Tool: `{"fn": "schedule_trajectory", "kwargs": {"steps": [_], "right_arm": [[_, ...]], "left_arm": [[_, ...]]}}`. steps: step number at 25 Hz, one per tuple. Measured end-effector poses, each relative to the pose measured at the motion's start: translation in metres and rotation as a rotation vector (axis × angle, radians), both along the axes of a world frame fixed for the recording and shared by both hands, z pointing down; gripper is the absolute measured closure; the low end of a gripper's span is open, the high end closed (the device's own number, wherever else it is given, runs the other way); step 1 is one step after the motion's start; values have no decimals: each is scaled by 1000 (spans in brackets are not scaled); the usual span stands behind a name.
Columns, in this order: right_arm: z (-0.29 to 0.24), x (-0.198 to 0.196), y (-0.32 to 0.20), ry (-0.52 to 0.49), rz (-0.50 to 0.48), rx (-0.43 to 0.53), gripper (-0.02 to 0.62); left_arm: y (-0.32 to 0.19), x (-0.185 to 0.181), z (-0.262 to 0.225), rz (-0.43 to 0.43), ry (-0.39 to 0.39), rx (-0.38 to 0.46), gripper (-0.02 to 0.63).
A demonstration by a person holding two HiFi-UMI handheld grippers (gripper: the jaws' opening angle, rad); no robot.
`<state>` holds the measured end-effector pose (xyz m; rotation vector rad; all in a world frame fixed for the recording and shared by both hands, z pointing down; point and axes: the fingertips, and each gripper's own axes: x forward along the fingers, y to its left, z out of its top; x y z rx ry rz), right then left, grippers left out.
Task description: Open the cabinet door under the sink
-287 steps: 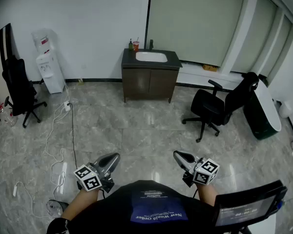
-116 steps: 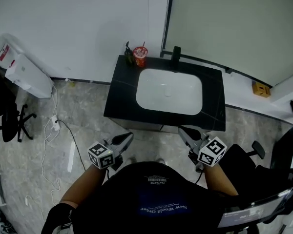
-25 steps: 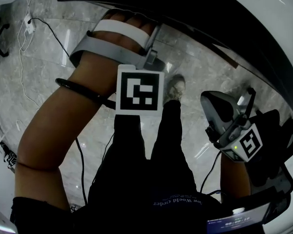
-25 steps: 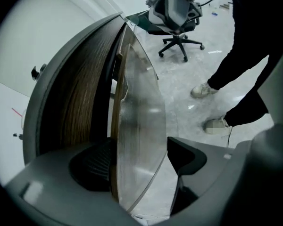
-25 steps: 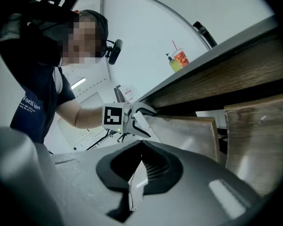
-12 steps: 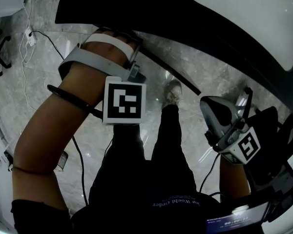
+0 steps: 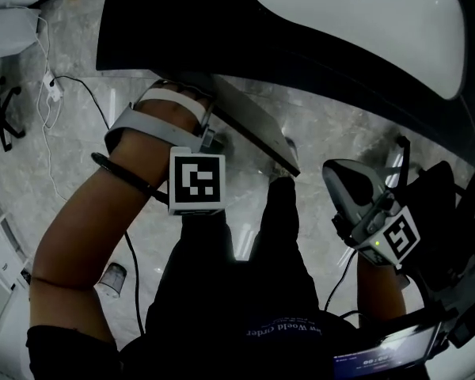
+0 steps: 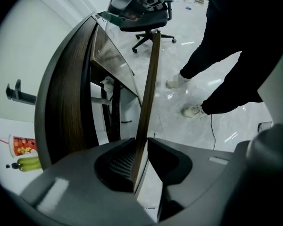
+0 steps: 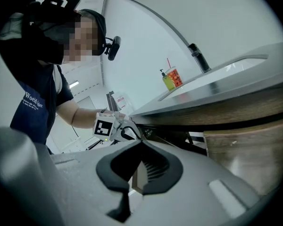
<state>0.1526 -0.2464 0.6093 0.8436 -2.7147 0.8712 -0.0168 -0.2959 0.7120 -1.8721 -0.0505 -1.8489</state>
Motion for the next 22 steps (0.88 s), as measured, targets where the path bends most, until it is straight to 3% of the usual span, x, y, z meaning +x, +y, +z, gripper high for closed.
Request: {"fn": "schedule_trajectory", "kwargs": {"steps": [7,9,12,15,22], "right_arm": [[-15,-16,-16,-13,156,55,594],[-21,-20,-8,-18,223,62,594],[-26,-17,7,-5,304,80,594],[-25,-9,28,-14,356,66,594],[-20,14,85,-22,469,54,594]], "left_arm": [[-2,-5,2,151,-29,-18,522],[2,-7,2,178,-14,-26,522],[0,-13,2,265,-58,-14,522],[11,-14,7,278,-43,-70,522],[47,-53,30,409,-260,-259,503]]}}
